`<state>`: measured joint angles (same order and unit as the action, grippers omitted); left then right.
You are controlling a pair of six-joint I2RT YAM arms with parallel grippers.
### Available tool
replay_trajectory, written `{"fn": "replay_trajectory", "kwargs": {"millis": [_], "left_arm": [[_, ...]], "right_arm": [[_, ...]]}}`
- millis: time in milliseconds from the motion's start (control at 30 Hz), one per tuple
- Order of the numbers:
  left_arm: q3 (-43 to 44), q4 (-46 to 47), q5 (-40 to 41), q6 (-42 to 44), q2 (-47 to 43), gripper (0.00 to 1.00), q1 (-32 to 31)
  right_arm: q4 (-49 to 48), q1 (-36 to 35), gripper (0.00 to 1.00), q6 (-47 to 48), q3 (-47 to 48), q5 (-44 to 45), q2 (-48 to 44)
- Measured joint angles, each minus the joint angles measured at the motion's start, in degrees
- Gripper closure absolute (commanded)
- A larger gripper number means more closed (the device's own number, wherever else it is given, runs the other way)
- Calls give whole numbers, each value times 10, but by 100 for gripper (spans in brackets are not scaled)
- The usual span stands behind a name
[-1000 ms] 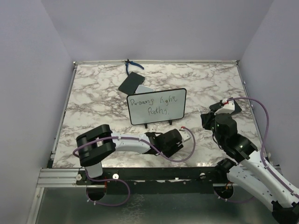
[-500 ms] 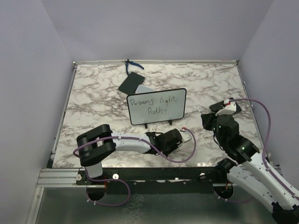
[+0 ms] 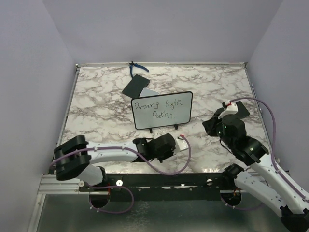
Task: Write a sentence on the whiteboard
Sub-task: Pick up the pen cap from the center of the board, then close the whiteboard marker.
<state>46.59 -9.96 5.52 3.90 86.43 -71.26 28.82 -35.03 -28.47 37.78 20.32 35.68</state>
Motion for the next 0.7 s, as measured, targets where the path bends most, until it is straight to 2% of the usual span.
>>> {"fn": "replay_trajectory", "kwargs": {"millis": [167, 367, 700], "left_arm": [[-53, 2, 16, 18, -144, 100, 0], [-94, -5, 22, 25, -298, 100, 0], [-101, -25, 18, 26, -375, 100, 0]], "right_arm": [[37, 0, 99, 10, 58, -107, 50], [71, 0, 99, 41, 91, -280, 74], [114, 0, 99, 60, 130, -478, 56]]}}
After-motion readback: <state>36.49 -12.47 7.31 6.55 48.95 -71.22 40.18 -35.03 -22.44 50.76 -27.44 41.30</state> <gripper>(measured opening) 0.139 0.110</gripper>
